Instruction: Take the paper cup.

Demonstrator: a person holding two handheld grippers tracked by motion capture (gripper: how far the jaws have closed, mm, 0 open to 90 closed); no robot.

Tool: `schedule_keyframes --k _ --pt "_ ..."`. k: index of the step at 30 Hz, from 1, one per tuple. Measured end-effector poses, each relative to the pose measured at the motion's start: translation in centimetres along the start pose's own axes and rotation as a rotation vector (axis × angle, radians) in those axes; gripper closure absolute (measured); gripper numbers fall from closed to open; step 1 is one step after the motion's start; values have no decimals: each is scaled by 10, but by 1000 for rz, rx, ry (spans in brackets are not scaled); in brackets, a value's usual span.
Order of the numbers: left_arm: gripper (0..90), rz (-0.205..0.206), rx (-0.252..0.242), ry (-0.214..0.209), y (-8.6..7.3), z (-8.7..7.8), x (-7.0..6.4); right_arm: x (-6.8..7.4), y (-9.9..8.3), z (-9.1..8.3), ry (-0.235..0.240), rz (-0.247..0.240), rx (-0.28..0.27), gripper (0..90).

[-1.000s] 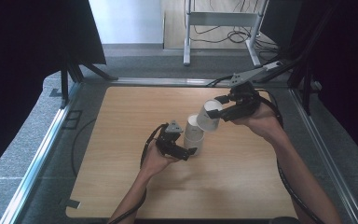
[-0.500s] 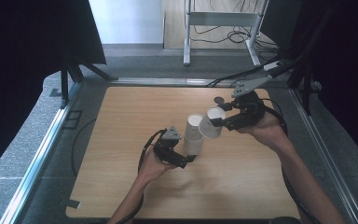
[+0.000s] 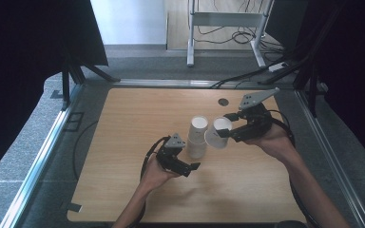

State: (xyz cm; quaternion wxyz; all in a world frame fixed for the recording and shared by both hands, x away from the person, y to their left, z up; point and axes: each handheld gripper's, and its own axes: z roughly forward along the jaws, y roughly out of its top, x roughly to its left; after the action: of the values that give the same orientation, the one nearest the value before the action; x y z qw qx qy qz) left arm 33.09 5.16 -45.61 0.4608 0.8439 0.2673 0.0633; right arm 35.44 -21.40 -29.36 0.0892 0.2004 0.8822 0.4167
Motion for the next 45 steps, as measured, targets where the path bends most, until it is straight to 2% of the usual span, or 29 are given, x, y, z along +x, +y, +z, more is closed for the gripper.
schedule_keyframes --k 3,9,13,24,29,45 --pt "0 -3 -14 -15 -2 0 -1 1 -6 2 3 0 2 374" --pt "0 20 -22 -48 -6 0 -6 5 -16 5 15 2 1 374" --pt "1 47 -14 -53 -6 1 -11 8 -23 8 24 0 1 374" --pt "19 94 -32 -75 -10 4 -22 22 -40 25 54 -20 18 374" --pt "28 105 -53 -92 -12 7 -26 27 -46 31 65 -27 26 374" --pt "52 135 -56 -108 -12 22 -35 41 -55 50 112 -32 30 374"
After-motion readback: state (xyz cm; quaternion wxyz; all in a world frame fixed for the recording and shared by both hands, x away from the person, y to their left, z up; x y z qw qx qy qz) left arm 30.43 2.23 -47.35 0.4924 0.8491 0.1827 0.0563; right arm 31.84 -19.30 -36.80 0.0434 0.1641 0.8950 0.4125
